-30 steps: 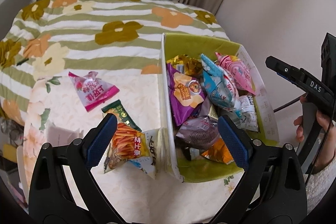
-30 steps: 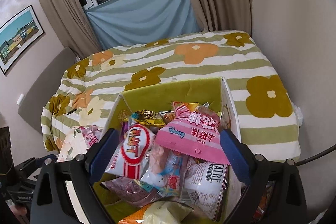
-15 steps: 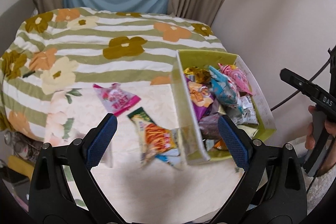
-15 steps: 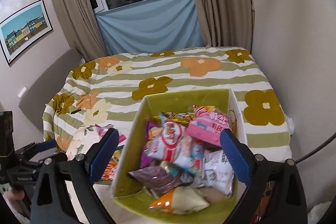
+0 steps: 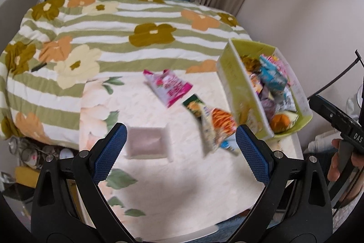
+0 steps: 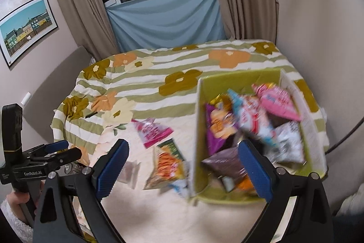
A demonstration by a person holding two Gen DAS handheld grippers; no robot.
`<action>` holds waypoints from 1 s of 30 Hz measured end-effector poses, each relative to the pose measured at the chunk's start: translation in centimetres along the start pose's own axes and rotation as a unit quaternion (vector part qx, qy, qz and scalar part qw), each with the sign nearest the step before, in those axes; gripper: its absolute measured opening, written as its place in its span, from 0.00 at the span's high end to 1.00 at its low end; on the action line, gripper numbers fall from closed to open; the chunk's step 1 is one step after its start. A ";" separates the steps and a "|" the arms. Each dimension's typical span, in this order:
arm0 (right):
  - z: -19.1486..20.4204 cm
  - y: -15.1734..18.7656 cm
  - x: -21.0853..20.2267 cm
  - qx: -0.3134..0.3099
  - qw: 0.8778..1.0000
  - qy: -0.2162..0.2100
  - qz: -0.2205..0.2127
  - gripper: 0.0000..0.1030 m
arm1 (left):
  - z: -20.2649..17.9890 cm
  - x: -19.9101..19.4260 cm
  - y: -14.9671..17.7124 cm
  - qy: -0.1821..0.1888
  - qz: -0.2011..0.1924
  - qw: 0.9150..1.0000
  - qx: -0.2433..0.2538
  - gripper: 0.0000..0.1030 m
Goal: Organize snacks
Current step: 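Move both tools back toward the translucent pouch and the orange sticks bag, then grasp the translucent pouch with the left tool while the right tool grasps the orange sticks bag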
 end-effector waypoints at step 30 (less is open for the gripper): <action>7.6 10.7 13.1 -0.076 0.980 0.160 0.086 0.07 | 3.3 17.7 7.7 0.000 0.141 0.895 0.423 0.07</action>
Point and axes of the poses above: each gripper's, at about its wrist camera, not at the fingertips, and x roughly the way its jaws point, z to its left, y to its underside, the point moved 7 cm from there along x, roughly the way its jaws point, and after that the axes turned 2 degrees about -x, right-handed, at the moved point
